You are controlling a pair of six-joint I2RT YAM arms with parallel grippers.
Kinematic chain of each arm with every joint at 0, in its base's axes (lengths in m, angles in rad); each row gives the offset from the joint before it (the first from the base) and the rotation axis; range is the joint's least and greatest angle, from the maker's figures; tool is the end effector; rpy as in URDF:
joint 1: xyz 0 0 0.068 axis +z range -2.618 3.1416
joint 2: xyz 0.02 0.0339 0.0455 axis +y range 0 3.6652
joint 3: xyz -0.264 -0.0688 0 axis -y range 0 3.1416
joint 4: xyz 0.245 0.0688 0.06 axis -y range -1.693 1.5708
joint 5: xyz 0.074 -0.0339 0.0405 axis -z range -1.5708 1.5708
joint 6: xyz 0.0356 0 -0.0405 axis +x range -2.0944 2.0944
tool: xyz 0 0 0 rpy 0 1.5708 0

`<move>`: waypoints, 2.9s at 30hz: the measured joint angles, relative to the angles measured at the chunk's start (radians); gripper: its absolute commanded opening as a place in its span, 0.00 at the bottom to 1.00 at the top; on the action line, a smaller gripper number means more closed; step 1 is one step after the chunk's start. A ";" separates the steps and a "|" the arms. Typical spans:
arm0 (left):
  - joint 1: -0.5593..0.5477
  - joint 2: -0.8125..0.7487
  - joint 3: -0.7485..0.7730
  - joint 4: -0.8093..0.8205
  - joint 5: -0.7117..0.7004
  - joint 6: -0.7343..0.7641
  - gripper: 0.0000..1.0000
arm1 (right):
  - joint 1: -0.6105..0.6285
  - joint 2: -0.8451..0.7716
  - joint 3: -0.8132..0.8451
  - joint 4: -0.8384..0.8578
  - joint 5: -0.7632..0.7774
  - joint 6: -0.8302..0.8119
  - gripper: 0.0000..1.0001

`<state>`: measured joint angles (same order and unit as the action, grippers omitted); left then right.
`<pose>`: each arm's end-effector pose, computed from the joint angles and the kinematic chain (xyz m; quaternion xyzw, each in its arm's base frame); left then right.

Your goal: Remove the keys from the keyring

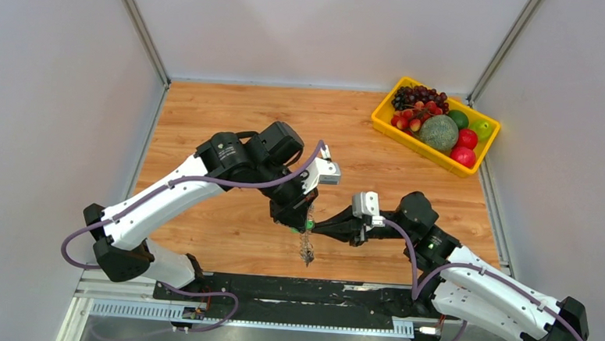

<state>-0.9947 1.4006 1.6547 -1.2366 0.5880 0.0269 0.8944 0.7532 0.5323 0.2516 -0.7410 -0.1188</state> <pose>0.1223 -0.2245 0.4071 0.5211 0.7580 -0.3746 0.1166 0.0938 0.1553 0.3020 -0.5422 0.4413 0.4864 0.5242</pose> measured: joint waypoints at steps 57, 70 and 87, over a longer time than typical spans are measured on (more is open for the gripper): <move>-0.001 -0.101 -0.128 0.096 -0.041 0.006 0.00 | 0.006 -0.140 -0.060 -0.031 0.212 0.159 0.10; -0.001 -0.103 -0.121 0.087 -0.040 0.006 0.00 | 0.006 -0.175 -0.060 -0.063 0.159 0.086 0.30; -0.001 -0.104 -0.112 0.085 -0.016 0.006 0.00 | 0.006 0.004 0.045 -0.088 0.049 0.011 0.37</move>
<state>-0.9955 1.2968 1.5429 -1.1515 0.5724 0.0334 0.9001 0.7574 0.5774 0.1638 -0.6918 -0.1074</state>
